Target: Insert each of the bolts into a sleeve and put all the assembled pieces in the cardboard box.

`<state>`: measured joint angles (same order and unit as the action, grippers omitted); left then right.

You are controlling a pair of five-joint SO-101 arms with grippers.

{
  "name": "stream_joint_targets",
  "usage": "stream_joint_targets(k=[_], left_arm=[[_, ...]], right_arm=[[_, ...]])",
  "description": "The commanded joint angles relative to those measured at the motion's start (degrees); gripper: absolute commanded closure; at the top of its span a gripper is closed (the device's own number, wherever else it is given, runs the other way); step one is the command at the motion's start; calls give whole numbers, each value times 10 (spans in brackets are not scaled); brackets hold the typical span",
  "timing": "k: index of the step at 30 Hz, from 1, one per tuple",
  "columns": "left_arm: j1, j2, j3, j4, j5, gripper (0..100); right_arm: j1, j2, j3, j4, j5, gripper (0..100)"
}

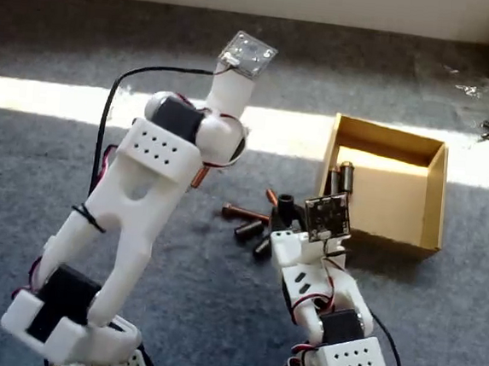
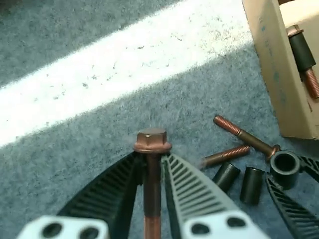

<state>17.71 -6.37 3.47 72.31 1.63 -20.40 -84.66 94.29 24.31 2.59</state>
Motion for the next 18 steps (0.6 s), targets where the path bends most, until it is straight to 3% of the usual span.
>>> stream_joint_targets(k=[1, 7, 12, 18], left_arm=[[-10, -157, 103, -67, -4, 994], [-45, -310, 200, -112, -4, 994], [-83, -384, 212, -111, -59, 994], [-86, -450, 216, -110, -58, 994]], right_arm=[[-32, -6, -7, -15, 0, 994], [-87, -6, -12, -18, 0, 994], [-120, -6, -45, -56, 0, 994], [-136, -6, -117, -56, -1, 994]])
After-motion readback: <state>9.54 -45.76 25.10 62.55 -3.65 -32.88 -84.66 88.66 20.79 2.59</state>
